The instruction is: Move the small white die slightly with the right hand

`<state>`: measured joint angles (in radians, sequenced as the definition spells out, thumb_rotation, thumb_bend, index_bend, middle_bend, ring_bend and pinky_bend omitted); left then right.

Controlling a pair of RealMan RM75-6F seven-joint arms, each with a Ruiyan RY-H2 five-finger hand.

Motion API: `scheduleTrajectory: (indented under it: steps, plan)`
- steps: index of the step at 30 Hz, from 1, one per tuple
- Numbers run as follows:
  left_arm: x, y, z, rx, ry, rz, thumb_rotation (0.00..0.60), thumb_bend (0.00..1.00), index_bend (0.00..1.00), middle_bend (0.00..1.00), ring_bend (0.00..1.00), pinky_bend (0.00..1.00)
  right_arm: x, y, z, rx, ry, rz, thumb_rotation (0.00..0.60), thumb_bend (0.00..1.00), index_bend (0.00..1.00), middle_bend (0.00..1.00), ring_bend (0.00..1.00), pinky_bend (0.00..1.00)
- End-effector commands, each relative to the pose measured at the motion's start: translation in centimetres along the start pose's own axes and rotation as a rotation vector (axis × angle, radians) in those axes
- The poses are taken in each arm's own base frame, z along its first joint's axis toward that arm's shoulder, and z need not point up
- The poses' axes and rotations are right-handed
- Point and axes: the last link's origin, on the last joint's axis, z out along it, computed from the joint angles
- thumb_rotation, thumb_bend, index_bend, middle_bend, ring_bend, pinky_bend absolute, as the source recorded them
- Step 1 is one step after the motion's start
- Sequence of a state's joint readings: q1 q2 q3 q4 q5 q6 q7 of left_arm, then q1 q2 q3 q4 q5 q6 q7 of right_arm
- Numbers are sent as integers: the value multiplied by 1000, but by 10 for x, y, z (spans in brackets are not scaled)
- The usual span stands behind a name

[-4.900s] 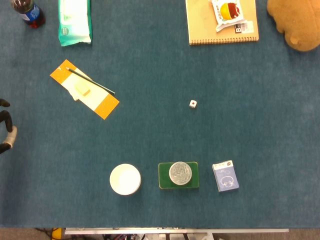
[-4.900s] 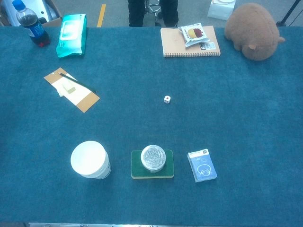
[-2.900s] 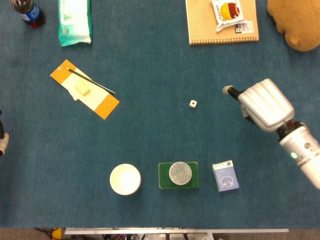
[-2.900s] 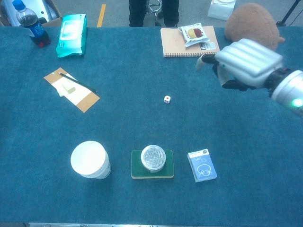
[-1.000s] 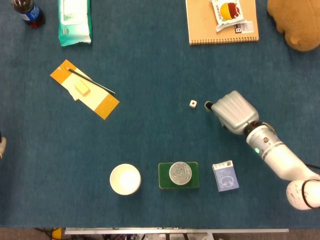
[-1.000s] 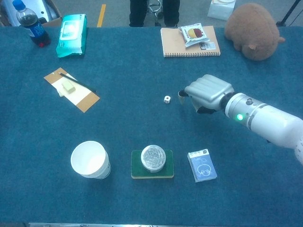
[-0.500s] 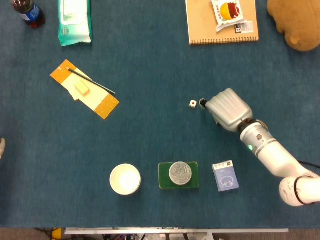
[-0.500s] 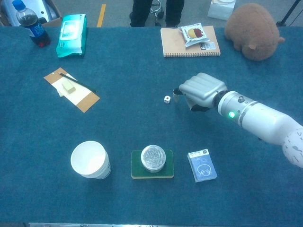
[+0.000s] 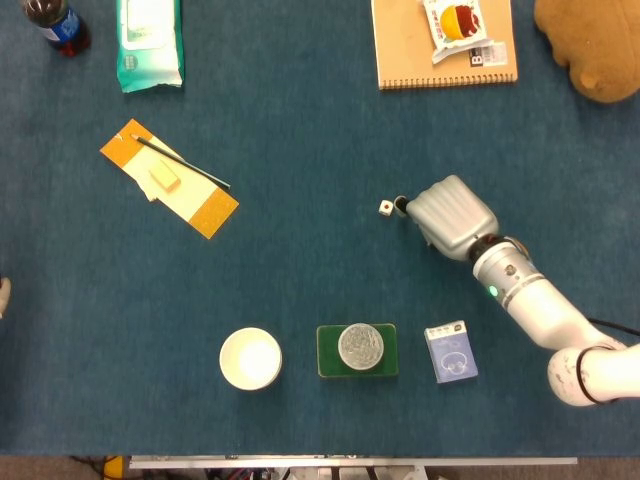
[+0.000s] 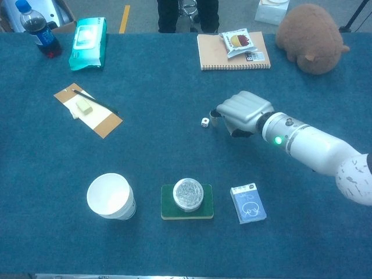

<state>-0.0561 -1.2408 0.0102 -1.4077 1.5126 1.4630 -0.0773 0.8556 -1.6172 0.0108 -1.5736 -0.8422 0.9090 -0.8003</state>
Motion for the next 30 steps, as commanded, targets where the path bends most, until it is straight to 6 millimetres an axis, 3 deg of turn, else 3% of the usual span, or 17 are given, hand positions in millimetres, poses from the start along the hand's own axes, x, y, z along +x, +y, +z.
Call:
scheduleTrajectory:
  steps: [1,22,30]
  plan:
    - [0,0,0,1,-1,0,600,400,331,327,339,538,1,-2,2,4,7,5,600,1000,335,971,903,826]
    - [-4,-3,-1,7,-8,-7,600,400,332,328,339,538,6,-10,12,52,80,58,600,1000,324,971,903,826]
    - [-5,-3,-1,8,-10,-9,600,400,331,328,339,538,8,-9,7,62,95,58,600,1000,324,971,903,826]
